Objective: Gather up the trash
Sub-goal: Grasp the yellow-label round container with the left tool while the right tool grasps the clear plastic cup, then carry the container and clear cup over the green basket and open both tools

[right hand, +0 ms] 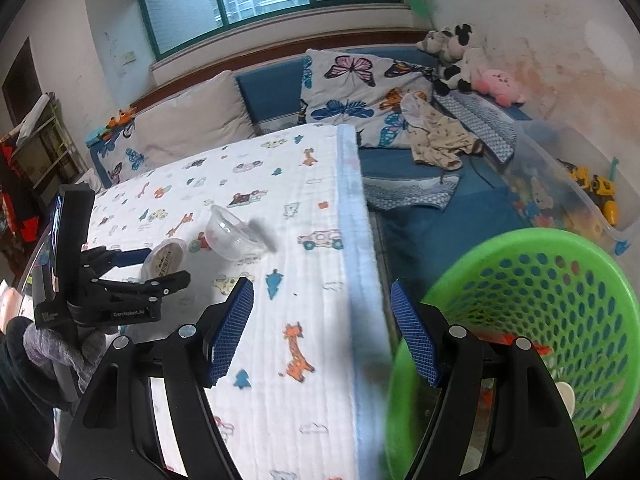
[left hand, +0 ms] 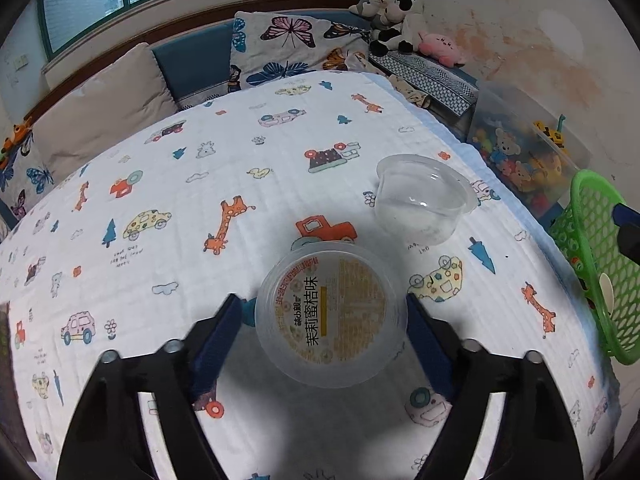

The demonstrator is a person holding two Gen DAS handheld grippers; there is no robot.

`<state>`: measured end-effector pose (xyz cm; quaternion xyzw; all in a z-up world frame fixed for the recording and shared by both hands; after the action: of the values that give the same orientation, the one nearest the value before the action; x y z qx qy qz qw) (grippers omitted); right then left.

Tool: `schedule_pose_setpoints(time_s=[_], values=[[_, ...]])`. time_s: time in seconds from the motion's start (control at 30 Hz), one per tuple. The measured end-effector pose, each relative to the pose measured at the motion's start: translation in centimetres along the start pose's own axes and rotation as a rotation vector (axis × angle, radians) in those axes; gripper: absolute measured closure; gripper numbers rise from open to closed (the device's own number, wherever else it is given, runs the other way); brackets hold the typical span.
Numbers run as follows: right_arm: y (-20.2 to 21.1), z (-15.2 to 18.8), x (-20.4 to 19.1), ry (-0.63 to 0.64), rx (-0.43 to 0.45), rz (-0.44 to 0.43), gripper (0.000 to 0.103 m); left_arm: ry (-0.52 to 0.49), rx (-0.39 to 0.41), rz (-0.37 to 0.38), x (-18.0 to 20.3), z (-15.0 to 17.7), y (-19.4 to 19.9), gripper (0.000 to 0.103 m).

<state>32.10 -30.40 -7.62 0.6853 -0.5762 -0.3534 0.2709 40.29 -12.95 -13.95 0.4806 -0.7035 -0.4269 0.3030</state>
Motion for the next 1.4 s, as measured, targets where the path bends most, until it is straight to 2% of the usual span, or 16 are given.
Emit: schedule_pose_setpoints(time_s=[0.03, 0.43, 0.7, 1.0, 1.23, 1.4], values=[[-0.2, -0.1, -0.1, 0.000, -0.004, -0.005, 0.031, 0.004, 0.003, 0.014, 0.0, 0.0, 0.1, 0.036], [-4.2, -2.1, -4.4, -0.009, -0.082, -0.148, 0.031, 0.047, 0.027, 0.011, -2.0, 1.1, 2.5, 0.036], [-7.5, -3.7, -6.4, -0.108, -0.154, -0.246, 0.030, 0.070, 0.029, 0.013, -3.9, 2.5, 4.2, 0.036], [-11.3, -4.7, -6.3, -0.256, -0.229, -0.281, 0.030, 0.076, 0.042, 0.031, -4.7, 3.3, 5.0, 0.036], [-13.0, -4.5, -6.4, -0.317, -0.277, -0.307, 0.030, 0.078, 0.042, 0.049, -4.8, 3.5, 4.7, 0.036], [-13.6, -4.6, -6.7, -0.351, -0.274, -0.322, 0.029, 0.080, 0.041, 0.056, -5.0, 3.7, 4.5, 0.036]])
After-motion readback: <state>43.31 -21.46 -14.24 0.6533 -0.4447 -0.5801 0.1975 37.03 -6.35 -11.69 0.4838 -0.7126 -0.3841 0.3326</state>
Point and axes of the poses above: each gripper's, at about its wrist camera, not at the fingertips, and y roughly against the way its jaws point, x to its right, z to its underside, the point moved 9 cm from there along -y, roughly the way its jaws point, and after that the axes turned 7 degrees about -x, right-handed, at the moved point
